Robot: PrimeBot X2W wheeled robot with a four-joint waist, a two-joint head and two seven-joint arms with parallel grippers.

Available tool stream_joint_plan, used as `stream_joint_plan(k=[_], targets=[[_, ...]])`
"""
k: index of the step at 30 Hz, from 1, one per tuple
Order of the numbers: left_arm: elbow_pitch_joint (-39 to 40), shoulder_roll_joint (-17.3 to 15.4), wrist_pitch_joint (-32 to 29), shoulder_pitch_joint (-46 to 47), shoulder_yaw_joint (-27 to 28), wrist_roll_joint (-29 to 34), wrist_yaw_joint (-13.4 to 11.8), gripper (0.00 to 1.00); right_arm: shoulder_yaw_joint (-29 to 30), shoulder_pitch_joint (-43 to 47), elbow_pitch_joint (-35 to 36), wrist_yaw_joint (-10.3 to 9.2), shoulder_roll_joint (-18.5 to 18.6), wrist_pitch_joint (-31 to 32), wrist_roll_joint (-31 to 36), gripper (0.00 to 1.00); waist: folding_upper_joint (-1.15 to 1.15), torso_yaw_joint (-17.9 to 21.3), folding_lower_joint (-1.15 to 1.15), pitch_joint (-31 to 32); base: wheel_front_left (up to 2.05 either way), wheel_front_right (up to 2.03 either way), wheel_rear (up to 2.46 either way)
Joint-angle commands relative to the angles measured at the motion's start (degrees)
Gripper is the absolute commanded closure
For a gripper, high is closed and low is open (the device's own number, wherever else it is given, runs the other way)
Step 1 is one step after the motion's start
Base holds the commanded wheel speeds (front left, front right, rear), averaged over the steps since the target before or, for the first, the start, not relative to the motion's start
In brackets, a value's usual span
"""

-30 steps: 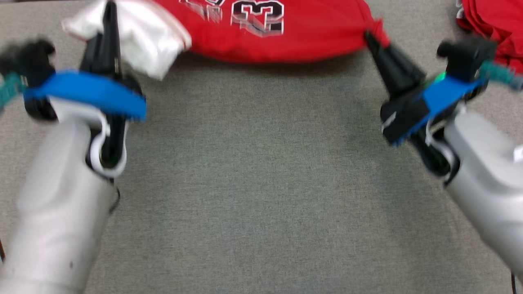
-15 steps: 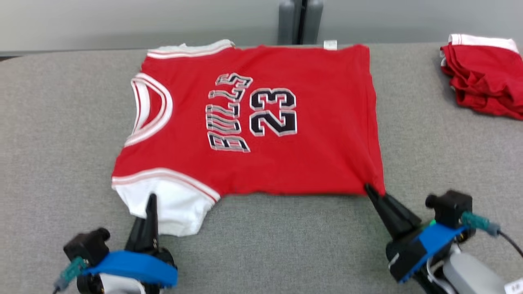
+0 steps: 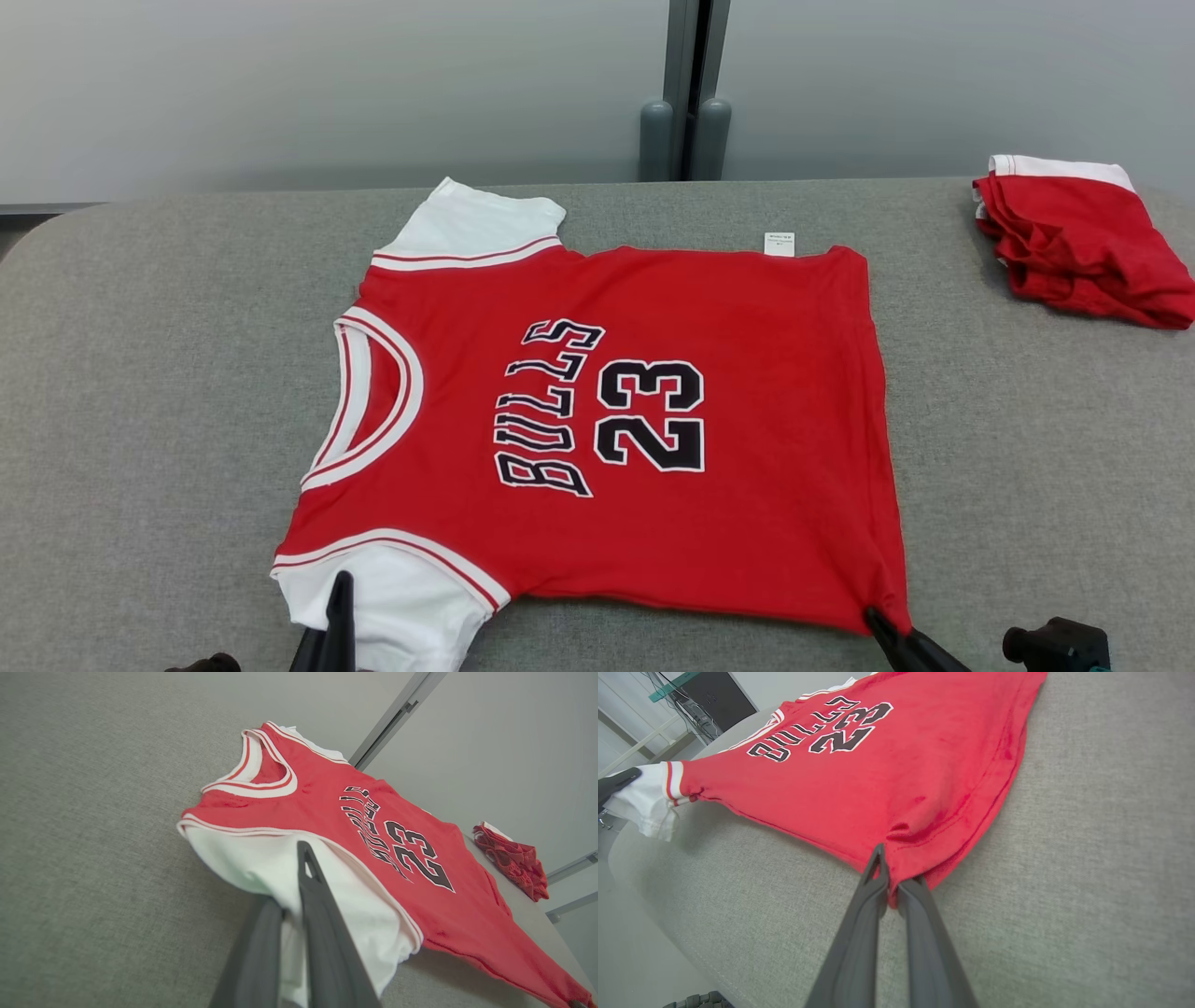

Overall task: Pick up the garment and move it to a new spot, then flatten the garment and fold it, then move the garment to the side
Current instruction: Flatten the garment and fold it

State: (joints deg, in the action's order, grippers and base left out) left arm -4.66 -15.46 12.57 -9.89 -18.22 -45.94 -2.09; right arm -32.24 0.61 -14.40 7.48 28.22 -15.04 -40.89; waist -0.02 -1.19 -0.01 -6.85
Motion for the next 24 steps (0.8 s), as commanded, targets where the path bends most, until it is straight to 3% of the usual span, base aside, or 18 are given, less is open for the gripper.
stream_joint_plan(k=[1,8,24], targets=[[0.9,-0.4,-0.3,-0.6,0.3,-0.4,-0.5,1.0,0.0,0.9,0.4,0.02,0.7,-0.2,-0.2,1.0,0.02,0.0,0.01,0.1,0.0,0.0,0.0],[2.7,-0.4,-1.7,0.0,-0.3,-0.4,-1.2,1.0,-0.6,-0.7,0.6,0.03,0.6,0.0,-1.3,1.0,0.02,0.4,0.01,-0.1,0.0,0.0,0.0],[2.5,-3.7,-6.4,10.2,-1.6,1.1,1.1,1.0,-3.5,-10.1,1.2,0.03,3.4,2.3,-5.4,1.0,0.02,1.1,0.01,-3.2,0.0,0.0,0.0]])
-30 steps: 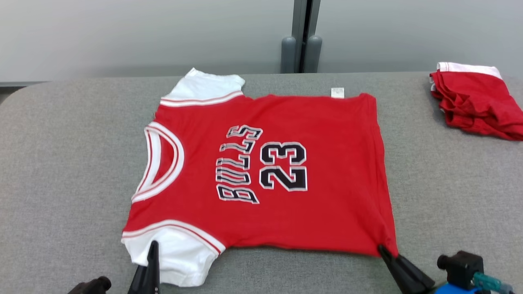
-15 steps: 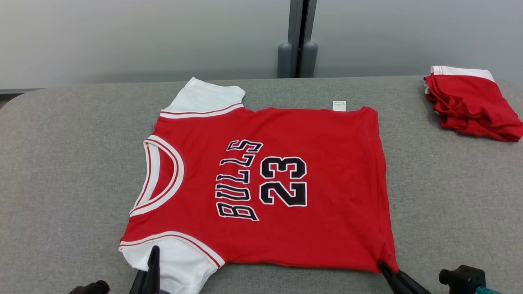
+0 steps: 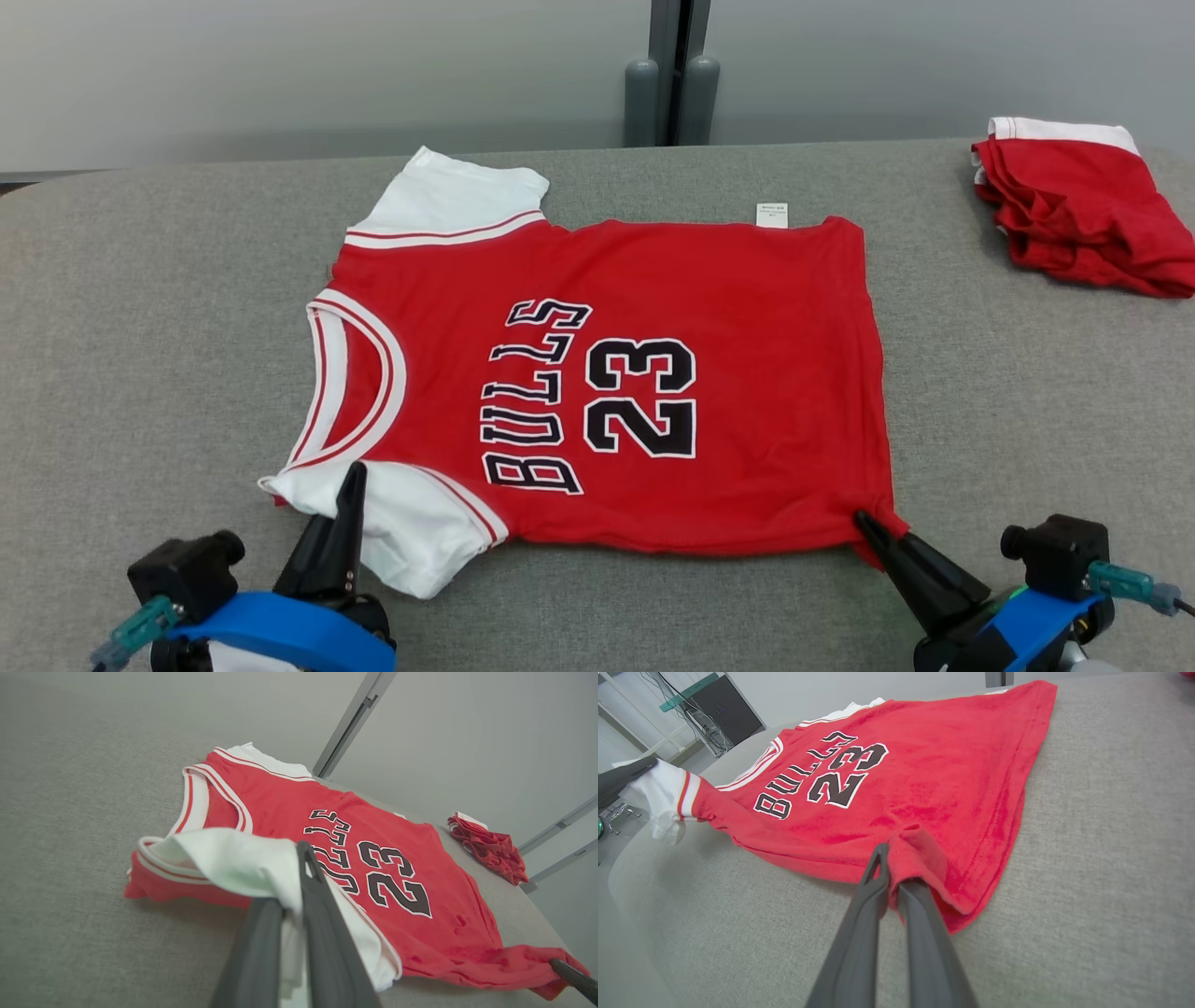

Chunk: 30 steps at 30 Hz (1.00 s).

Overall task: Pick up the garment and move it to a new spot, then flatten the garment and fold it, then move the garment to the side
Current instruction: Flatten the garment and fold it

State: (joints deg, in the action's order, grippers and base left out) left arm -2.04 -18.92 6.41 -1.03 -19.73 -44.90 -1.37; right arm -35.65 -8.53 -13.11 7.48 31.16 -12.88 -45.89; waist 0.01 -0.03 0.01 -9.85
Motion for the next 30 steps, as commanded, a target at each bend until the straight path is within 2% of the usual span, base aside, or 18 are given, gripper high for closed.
stream_joint_plan(k=[1,8,18,19,20,21,22,23,30], targets=[[-0.5,-0.5,-0.6,2.2,-0.2,0.3,0.5,1.0,-0.2,-1.8,-0.2,0.03,0.6,0.4,-0.8,1.0,-0.01,0.0,-0.01,-0.5,0.0,0.0,0.0],[-4.9,-1.2,-2.6,9.7,-0.5,0.6,2.5,1.0,-1.6,-7.3,-2.3,0.03,0.3,1.5,-2.5,1.0,-0.01,0.2,-0.01,-3.0,0.0,0.0,0.0],[-14.7,-0.4,-3.3,20.1,-1.1,0.4,5.4,1.0,-3.2,-15.2,-7.8,0.03,-2.0,2.1,-3.7,1.0,-0.01,1.3,-0.01,-6.3,0.0,0.0,0.0],[-15.9,-0.4,-3.2,20.8,-1.3,0.6,5.7,1.0,-3.4,-16.1,-8.4,0.03,-2.3,1.8,-3.5,0.83,-0.01,1.4,-0.01,-6.5,0.0,0.0,0.0],[-16.9,-0.4,-2.9,21.6,-1.4,0.7,5.9,1.0,-3.6,-16.8,-9.1,0.03,-2.8,1.5,-3.5,0.56,-0.01,1.6,-0.01,-6.7,0.0,0.0,0.0],[-18.0,-0.2,-2.6,22.2,-1.4,0.8,5.9,0.79,-3.9,-17.4,-9.7,0.03,-3.1,1.4,-3.4,0.0,-0.01,1.6,-0.01,-6.8,0.0,0.0,0.0],[-19.1,-0.1,-2.3,22.6,-1.5,1.0,6.0,0.51,-4.3,-17.9,-10.3,0.03,-3.3,1.2,-3.2,0.0,-0.01,1.7,-0.01,-6.8,0.0,0.0,0.0],[-20.0,-0.1,-1.9,23.1,-1.7,1.3,6.2,0.0,-4.6,-18.4,-11.0,0.03,-3.3,0.9,-2.6,0.0,-0.01,1.7,-0.01,-6.8,0.0,0.0,0.0],[-23.2,0.1,1.8,22.7,-1.7,2.0,6.7,0.0,-4.6,-17.6,-13.5,0.03,-2.2,-1.1,0.2,0.0,-0.01,1.4,-0.01,-5.4,0.0,0.0,0.0]])
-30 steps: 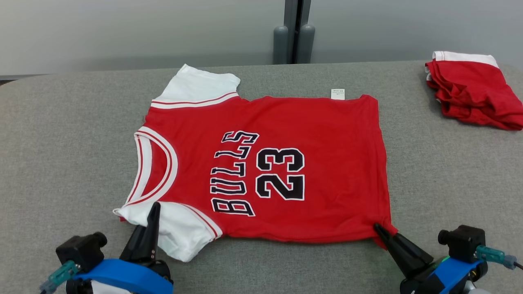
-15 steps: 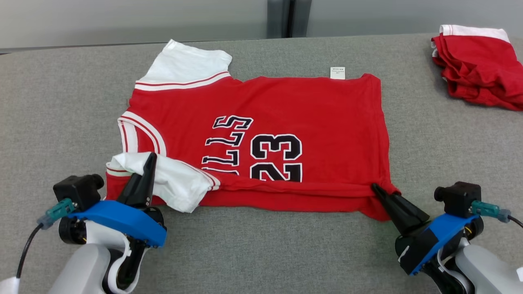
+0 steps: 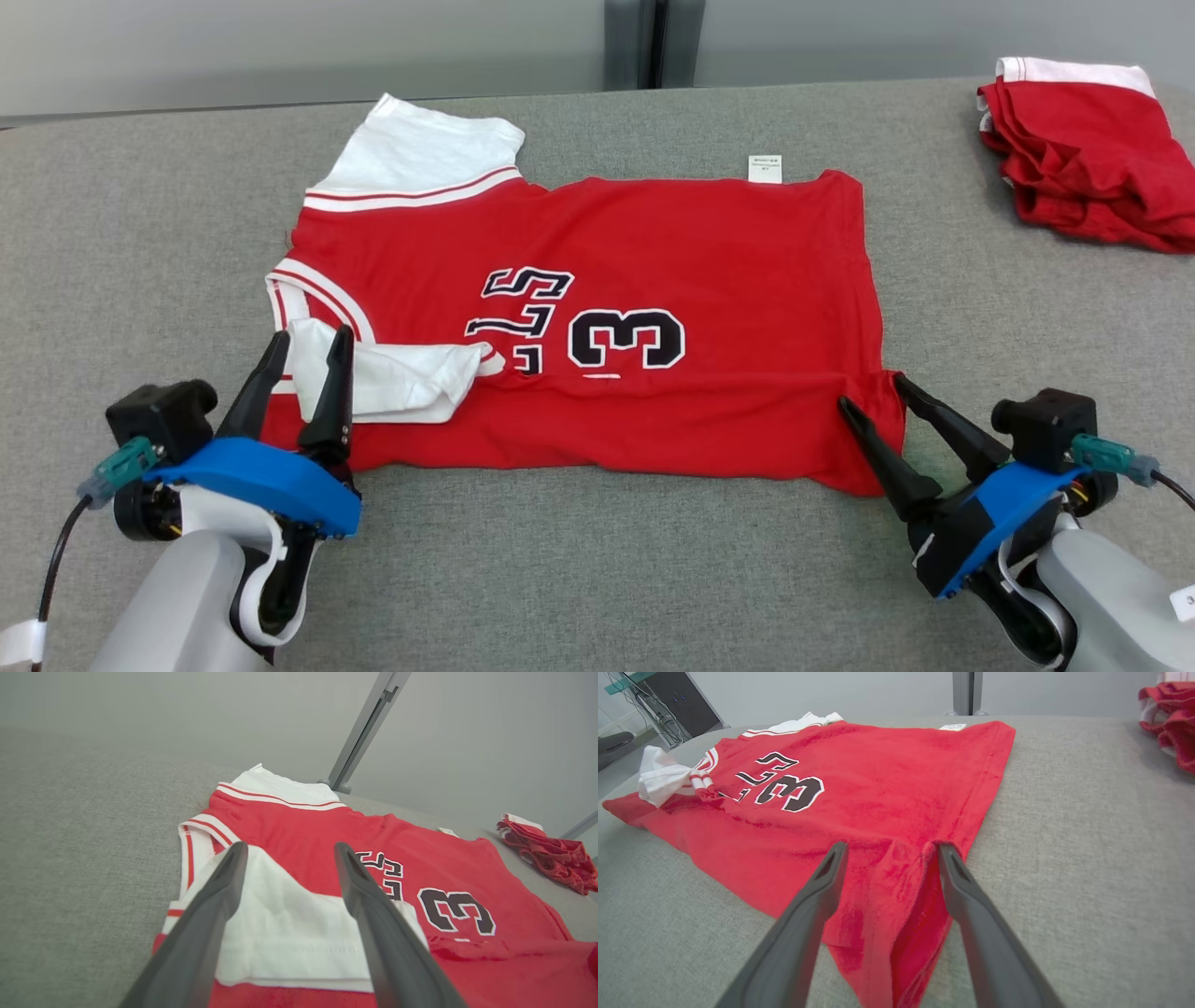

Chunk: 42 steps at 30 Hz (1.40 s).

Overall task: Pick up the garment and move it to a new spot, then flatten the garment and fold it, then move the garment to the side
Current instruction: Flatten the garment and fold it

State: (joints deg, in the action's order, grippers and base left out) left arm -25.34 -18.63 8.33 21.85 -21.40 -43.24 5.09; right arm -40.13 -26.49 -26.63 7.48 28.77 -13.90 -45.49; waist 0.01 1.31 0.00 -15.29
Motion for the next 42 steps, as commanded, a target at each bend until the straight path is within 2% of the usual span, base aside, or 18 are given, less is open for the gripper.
stream_joint_plan(k=[1,7,14,22,26,29,30,31,32,33,37,42], targets=[[-0.2,-0.3,0.7,-0.8,0.1,0.4,0.1,0.0,0.3,1.1,-0.2,0.03,0.4,-0.4,0.4,0.0,-0.01,0.0,0.0,0.3,0.0,0.0,0.0],[-0.5,-1.5,4.0,-4.9,1.3,1.2,-1.3,0.0,4.7,5.4,-0.3,0.02,0.2,-1.1,4.6,0.0,-0.01,-0.1,0.0,1.7,0.0,0.0,0.0],[-1.7,-2.5,4.5,-8.1,-0.1,3.5,-3.7,0.0,8.8,8.9,-1.3,0.02,-4.0,-0.9,8.4,0.0,-0.01,-0.1,0.0,2.0,0.0,0.0,0.0],[-6.8,-2.6,4.2,-5.9,-1.3,4.6,-3.7,0.0,11.4,7.3,-6.1,0.03,-8.3,0.5,11.3,0.0,-0.01,0.0,0.0,1.2,0.0,0.0,0.0],[-9.4,-2.2,4.2,-5.1,-1.8,4.6,-3.2,0.0,12.0,6.9,-8.6,0.03,-10.1,1.8,12.4,0.0,-0.01,0.2,0.0,1.1,0.0,0.0,0.0],[-11.9,-1.9,4.0,-4.1,-2.2,4.0,-1.9,0.0,12.1,6.8,-9.9,0.03,-11.6,2.3,12.4,0.0,-0.01,0.3,0.0,1.0,0.0,0.0,0.0],[-12.5,-1.7,4.0,-3.9,-2.4,4.0,-1.6,0.34,12.4,6.6,-10.3,0.03,-12.0,2.3,12.2,0.17,-0.01,0.4,0.0,1.0,0.0,0.0,0.0],[-13.1,-1.5,4.1,-3.8,-2.5,3.8,-1.3,0.55,12.9,6.5,-10.8,0.03,-12.5,2.2,11.8,0.55,-0.01,0.5,0.0,1.1,0.0,0.0,0.0],[-13.6,-1.4,4.2,-3.7,-2.6,3.6,-1.0,0.8,13.3,6.4,-11.3,0.03,-13.0,2.1,11.6,0.93,-0.01,0.5,0.0,1.3,0.0,0.0,0.0],[-14.2,-1.2,4.2,-3.6,-2.7,3.5,-0.9,1.0,13.5,6.4,-11.8,0.03,-13.5,2.0,11.4,1.0,-0.01,0.5,0.0,1.6,0.0,0.0,0.0],[-15.3,-0.3,4.9,-4.1,-2.7,2.9,-0.2,1.0,14.1,6.4,-12.8,0.03,-14.0,0.9,11.0,1.0,-0.01,0.1,0.0,3.0,0.0,0.0,0.0],[-13.6,0.6,6.0,-7.0,-1.9,2.0,-0.2,1.0,14.6,8.9,-12.2,0.02,-12.5,0.1,9.9,1.0,-0.01,-0.6,0.0,6.0,0.0,0.0,0.0]])
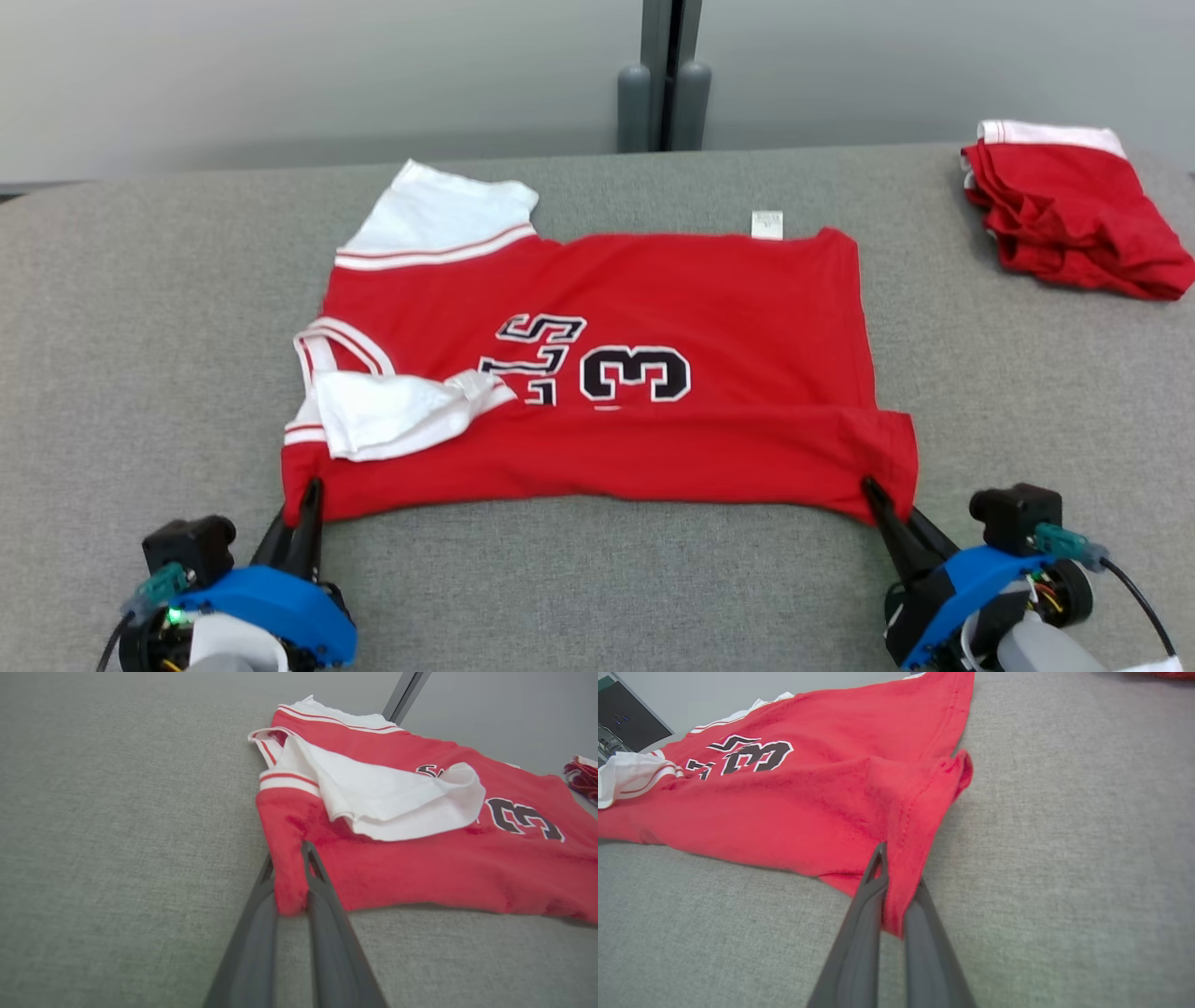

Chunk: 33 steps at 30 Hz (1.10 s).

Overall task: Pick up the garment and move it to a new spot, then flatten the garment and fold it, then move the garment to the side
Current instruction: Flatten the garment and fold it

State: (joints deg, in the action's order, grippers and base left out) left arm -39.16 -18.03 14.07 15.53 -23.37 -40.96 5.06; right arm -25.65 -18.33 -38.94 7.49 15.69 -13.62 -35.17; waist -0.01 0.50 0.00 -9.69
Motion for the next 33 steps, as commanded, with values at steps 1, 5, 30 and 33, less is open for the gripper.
stream_joint_plan(k=[1,5,30,33], targets=[[1.0,0.1,0.4,-1.6,0.2,-0.3,-0.4,1.0,0.4,1.4,0.7,0.01,0.9,-0.4,-0.5,1.0,0.01,0.1,0.0,1.1,0.0,0.0,0.0],[5.5,0.0,0.8,-6.4,1.6,-0.7,-1.9,1.0,1.1,5.2,4.0,0.01,2.5,-0.7,-0.7,1.0,0.01,-0.4,0.0,3.0,0.0,0.0,0.0],[27.7,0.4,1.0,-21.2,3.8,4.8,-12.0,0.0,14.8,24.2,28.2,0.02,1.5,7.0,5.3,0.0,0.01,-1.6,0.0,6.9,0.0,0.0,0.0],[30.7,1.5,1.2,-19.8,6.6,8.0,-11.9,0.0,15.7,22.7,29.9,0.02,1.0,5.1,7.3,0.0,0.01,-1.0,0.0,7.1,0.0,0.0,0.0]])
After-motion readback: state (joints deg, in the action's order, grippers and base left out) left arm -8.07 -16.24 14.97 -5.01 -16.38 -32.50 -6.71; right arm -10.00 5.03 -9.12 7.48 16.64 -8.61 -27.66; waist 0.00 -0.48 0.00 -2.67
